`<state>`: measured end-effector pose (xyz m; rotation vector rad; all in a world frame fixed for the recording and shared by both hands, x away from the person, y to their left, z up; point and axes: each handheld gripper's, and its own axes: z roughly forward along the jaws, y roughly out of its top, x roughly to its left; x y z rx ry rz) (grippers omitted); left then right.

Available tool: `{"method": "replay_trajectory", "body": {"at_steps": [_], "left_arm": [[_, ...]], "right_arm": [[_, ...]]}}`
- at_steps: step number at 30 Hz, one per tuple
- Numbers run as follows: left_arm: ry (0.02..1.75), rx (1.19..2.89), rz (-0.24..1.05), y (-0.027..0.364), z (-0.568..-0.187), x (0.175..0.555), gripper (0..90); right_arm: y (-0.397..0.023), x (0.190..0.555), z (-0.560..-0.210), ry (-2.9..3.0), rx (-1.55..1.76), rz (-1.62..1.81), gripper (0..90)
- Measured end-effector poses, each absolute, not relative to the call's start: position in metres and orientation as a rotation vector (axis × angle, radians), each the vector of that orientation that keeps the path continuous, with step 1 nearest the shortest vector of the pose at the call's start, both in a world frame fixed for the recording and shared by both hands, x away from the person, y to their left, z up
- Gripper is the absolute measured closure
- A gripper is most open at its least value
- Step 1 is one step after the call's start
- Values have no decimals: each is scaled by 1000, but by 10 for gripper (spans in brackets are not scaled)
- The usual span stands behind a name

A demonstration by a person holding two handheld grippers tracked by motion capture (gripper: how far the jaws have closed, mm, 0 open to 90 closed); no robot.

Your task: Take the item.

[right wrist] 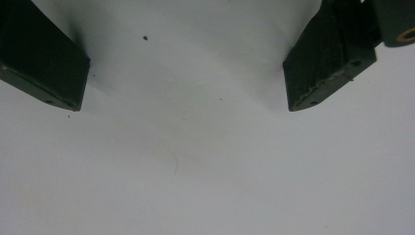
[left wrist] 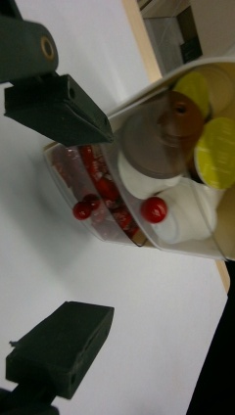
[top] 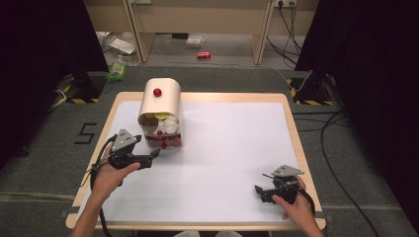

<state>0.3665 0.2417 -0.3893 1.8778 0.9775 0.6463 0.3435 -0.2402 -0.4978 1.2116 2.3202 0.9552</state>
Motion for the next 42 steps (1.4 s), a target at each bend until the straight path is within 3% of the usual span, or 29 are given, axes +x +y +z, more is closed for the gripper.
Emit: {"method": "replay_trajectory", "body": {"at_steps": [16, 31, 42], "left_arm": [[883, 1942, 681, 211, -359, 385, 169], [893, 1992, 679, 206, -369, 411, 167], [905, 2009, 650, 206, -368, 406, 166]], "right_arm": [[-240, 344, -498, 2321, 1211, 955, 36], [-240, 344, -498, 2322, 1209, 955, 35], [-240, 344, -498, 2321, 1209, 955, 35]]}}
